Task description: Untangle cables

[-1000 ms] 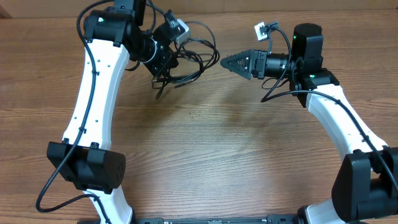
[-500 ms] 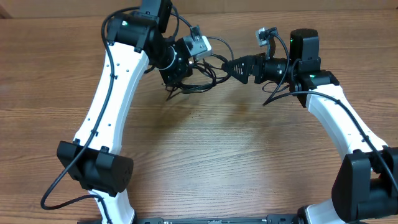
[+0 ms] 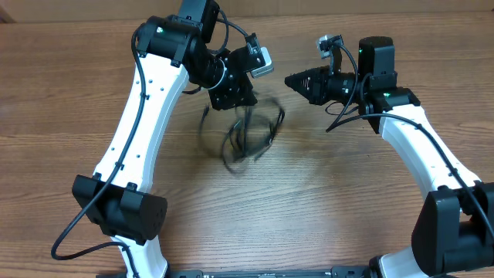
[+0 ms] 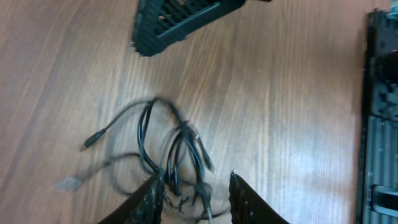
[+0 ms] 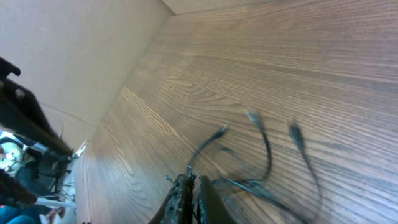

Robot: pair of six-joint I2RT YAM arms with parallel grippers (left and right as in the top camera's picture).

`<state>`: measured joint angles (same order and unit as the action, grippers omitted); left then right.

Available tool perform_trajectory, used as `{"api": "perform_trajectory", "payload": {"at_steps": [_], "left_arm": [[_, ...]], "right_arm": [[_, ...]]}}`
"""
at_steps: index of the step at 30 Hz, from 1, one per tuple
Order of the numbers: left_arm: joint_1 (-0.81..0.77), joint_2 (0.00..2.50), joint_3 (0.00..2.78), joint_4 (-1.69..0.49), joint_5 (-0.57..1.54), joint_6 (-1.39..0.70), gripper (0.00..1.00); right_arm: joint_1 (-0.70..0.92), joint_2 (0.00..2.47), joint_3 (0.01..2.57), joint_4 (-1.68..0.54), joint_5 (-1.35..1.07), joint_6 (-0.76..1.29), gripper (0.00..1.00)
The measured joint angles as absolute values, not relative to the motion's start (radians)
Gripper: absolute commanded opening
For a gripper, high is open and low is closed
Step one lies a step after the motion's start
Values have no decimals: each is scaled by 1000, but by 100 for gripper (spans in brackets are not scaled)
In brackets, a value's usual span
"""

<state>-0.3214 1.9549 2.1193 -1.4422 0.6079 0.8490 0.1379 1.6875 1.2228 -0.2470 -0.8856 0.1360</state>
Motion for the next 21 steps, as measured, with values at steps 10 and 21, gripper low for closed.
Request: {"api": "perform_trajectory", "payload": {"at_steps": [10,21], "left_arm": [[-321,1955,2119,-1482,611,857,99],[-305,1954,2119,-1358,375,536,100]], "right_arm": [[138,1687,1223,-315,-873,133,62],[185,1687,1222,-518,-776,146,100]]}}
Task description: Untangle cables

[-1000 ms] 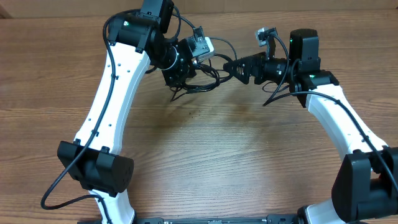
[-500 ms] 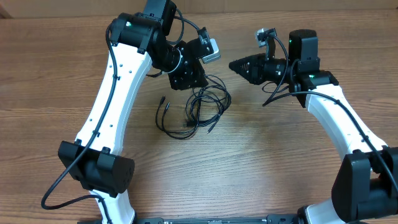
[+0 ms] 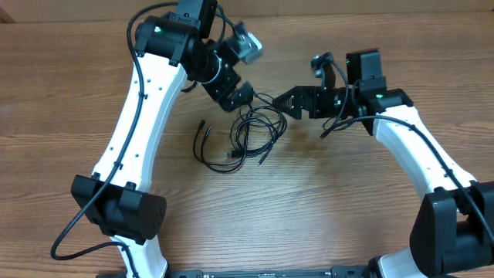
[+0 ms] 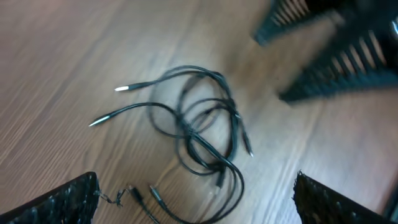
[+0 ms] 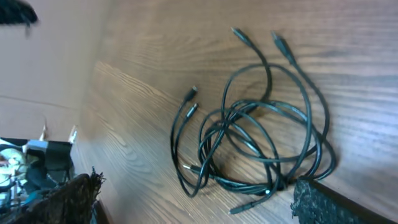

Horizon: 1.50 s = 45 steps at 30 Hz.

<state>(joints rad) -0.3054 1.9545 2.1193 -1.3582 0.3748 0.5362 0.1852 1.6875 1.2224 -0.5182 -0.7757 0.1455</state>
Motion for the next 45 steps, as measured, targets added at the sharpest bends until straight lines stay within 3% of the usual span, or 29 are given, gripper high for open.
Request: {"api": "perform_trajectory", "payload": {"at_steps": [11,20,45], "left_arm": [[-281,1958,2119,-1342,276,340,99],[-259,2020,2119,-1345,223,274,100],[-250,2120,2115,-1285,363,260,99]], "right_arm": [[357,1688,1222,-541,-507,188,100],[367,1761,1222,-557,-237,181,100],[436,1960,1225,-523,-124,103,98]]}}
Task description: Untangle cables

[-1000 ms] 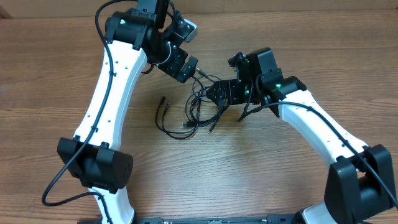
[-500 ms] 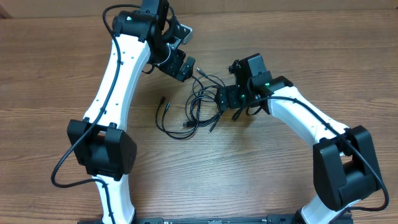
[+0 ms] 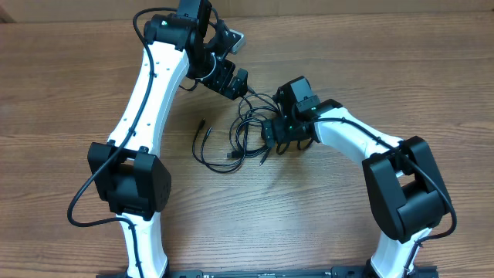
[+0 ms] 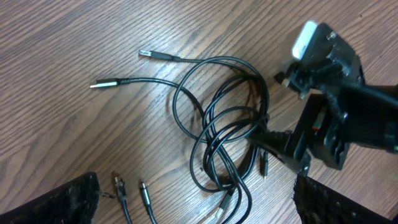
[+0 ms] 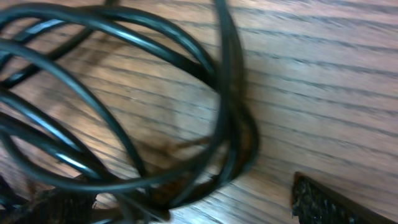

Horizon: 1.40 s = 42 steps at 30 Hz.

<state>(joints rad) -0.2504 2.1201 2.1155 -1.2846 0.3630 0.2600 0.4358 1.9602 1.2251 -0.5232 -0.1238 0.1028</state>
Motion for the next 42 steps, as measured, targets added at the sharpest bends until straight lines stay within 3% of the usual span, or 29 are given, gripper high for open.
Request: {"api": "perform_trajectory", "payload": {"at_steps": [3,4,5,7,8,21,32,42], "left_arm": [[-250,2120,2115,-1285,368,260,99],[-250,2120,2115,-1285,368,260,100],[-250,2120,2115,-1285,368,260,99],[-250,2120,2115,-1285,370,260,100],[-250,2120,2115,-1285,374,260,100],[-250,2120,2115,-1288,458,261,100],[-250,2120,2115,-1304,714,296,99],[-250,2120,2115,-1259,945,295,100]], "right_arm": [[440,1968,1228,-508,-121,101,79],[440,1973,1230,-499,-121,102,41],[440,1979,1234,-491,-124,99,25],[440,1986,1235,-479,-123,100,8],[440,1990,1235,-471,-125,101,5],[345,1972,1262,-472,-184,199,4],[168,1691,1281,-472,-323,310,4],[150,1640,1281,-473,-408,345,4]]}}
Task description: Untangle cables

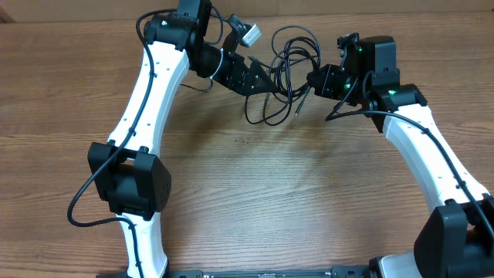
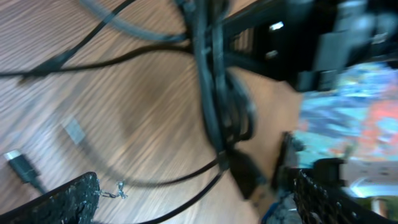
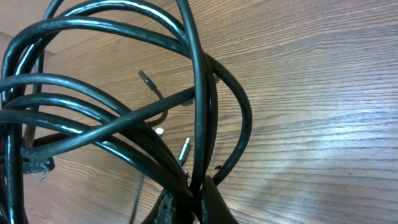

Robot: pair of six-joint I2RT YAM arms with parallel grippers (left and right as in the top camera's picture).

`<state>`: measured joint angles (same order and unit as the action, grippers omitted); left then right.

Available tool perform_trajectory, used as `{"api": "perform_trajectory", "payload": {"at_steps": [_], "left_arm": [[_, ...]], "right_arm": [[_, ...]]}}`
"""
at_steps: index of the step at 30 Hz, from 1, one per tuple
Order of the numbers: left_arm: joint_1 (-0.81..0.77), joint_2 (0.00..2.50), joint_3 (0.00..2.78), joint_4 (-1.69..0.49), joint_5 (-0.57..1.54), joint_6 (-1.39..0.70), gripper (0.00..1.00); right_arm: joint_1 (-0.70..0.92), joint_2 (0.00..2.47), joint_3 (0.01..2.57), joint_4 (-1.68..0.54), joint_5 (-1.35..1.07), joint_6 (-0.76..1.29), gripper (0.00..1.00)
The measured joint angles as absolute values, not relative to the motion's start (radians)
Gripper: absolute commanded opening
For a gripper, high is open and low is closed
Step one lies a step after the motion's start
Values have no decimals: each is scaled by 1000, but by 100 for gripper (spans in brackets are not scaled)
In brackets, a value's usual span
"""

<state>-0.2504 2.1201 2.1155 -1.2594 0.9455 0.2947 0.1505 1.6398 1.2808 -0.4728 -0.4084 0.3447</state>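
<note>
A tangle of thin black cables [image 1: 287, 58] hangs in the air over the back of the wooden table, its loose ends [image 1: 266, 116] drooping toward the wood. My right gripper [image 1: 310, 77] is shut on several strands; the right wrist view shows the loops [image 3: 124, 112] fanning out from the closed fingers [image 3: 194, 199]. My left gripper [image 1: 265, 79] points at the tangle from the left. It stands open, its fingers wide apart at the lower corners of the blurred left wrist view [image 2: 196, 199]. Cable strands [image 2: 211, 93] pass ahead of it.
The wooden table [image 1: 231, 193] stretches below and in front of both arms. A pale wall edge runs along the far side behind the grippers. Both arm bases stand at the near edge, left and right.
The tangle lay on the table with my open right gripper down at its right edge. Now that gripper is shut on it and holds it up further back. My left gripper now points at the raised tangle.
First the cables were a blur under my left gripper, the right gripper shut nearby. Then they lay on the table with both grippers open above them. Later my right gripper was down at the tangle, and now it holds the bundle in the air.
</note>
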Motion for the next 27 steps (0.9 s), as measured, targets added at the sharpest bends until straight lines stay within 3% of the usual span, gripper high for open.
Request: {"api": "perform_trajectory", "payload": {"at_steps": [7,15,19,27], "left_arm": [[-251,2120,2115,-1251,1101,295,100],[-262,2120,2115,-1212,1108,283,100],[-262,2120,2115,-1174,1096,263,83],[-262,2120,2115,-1147,1069,257,67]], "right_arm": [[150,1639,1281,-469,-445,361,4],[150,1639,1281,-464,-502,366,4],[150,1639,1281,-464,-528,366,4],[150,1639,1281,-464,-566,366,4]]}}
